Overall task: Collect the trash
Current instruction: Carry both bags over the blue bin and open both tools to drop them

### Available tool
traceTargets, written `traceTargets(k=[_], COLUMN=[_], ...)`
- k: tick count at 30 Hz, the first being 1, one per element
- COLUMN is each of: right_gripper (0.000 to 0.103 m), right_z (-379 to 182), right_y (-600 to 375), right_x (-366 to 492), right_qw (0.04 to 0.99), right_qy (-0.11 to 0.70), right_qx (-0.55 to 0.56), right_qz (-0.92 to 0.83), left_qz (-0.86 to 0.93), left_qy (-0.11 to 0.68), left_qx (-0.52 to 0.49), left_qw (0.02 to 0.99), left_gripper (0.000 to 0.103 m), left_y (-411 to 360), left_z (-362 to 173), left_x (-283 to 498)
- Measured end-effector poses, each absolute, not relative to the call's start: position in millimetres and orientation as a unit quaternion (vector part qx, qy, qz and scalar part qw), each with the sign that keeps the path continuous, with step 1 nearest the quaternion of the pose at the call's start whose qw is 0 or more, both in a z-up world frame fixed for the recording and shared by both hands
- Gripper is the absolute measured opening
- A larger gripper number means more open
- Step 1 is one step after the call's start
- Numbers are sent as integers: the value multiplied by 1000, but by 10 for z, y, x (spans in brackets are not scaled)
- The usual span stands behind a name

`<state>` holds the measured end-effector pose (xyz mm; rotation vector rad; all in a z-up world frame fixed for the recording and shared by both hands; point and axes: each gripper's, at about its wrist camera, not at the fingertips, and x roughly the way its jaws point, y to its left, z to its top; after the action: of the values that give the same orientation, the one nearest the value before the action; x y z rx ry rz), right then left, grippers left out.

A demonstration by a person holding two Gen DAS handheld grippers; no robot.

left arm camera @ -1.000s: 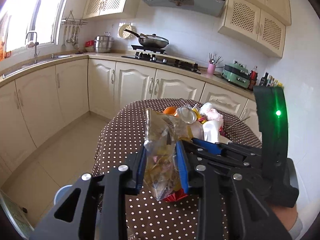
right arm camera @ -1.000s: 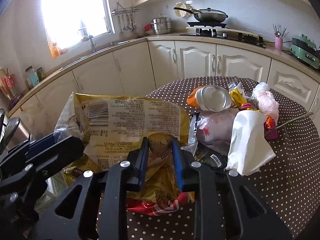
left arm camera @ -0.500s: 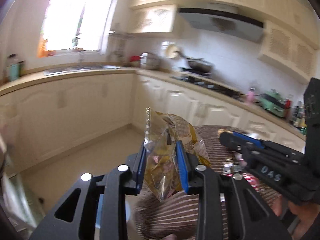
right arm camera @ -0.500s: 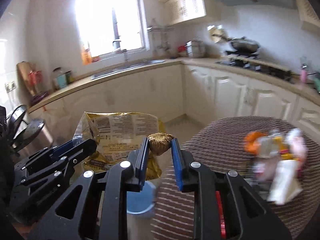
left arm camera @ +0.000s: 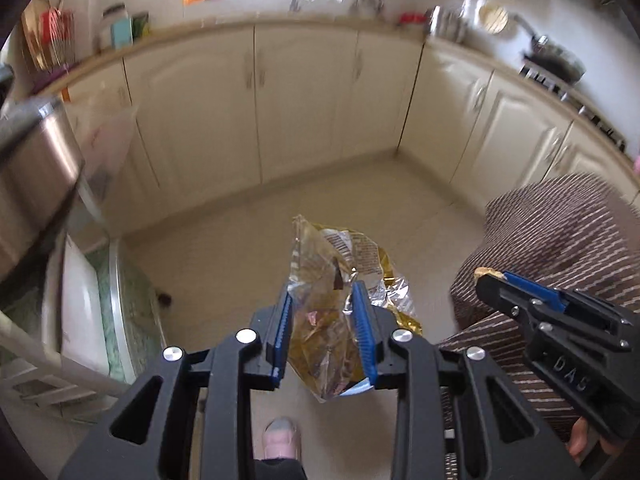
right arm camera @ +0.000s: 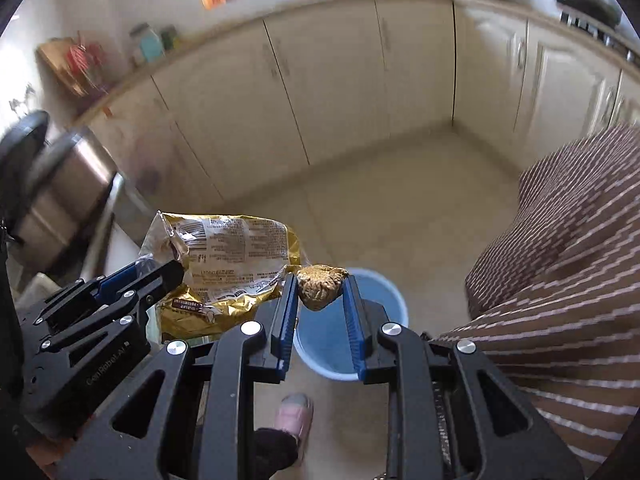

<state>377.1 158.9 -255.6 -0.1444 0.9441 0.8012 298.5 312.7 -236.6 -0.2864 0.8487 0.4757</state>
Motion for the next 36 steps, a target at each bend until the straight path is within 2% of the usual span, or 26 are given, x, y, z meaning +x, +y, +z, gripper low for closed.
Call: traceTargets(k=[7,11,13,15,22,29,36], right_gripper=[22,22,22,22,22,22,22], right_z=[-3325,-3609,-3677,-3744,-3819,-3846,-3867], right_y=[1798,1917,1959,2000,2029,2004,1977], right_x=[4150,4309,4372,4448,4498,4513,4505], right_qw=[797,791,791,788,784,785,785], right_qy=[498,515,517,524,531,531,530], right_qx=[-73,-72,-71,-66,-66,-62,-60], right_qz=[335,323,320,316,315,314,314], left_qz=[218,215,212,213,199,189,183], left_qy=[480,496,504,513,518,505,494], left_qx=[-161,-170,-172,-168,-201,-197,-205], left_qw=[835,824,819,815,808,819,825], left_gripper=[29,35,43,57,61,67,68], left_y=[3414,3528,3546,3517,3580,3571,3579], left_z=[-3269,-3572,-3701,-3780,-3964,-3905,-3804], left_x=[3527,3766,3895,3993,3968,3969,3981])
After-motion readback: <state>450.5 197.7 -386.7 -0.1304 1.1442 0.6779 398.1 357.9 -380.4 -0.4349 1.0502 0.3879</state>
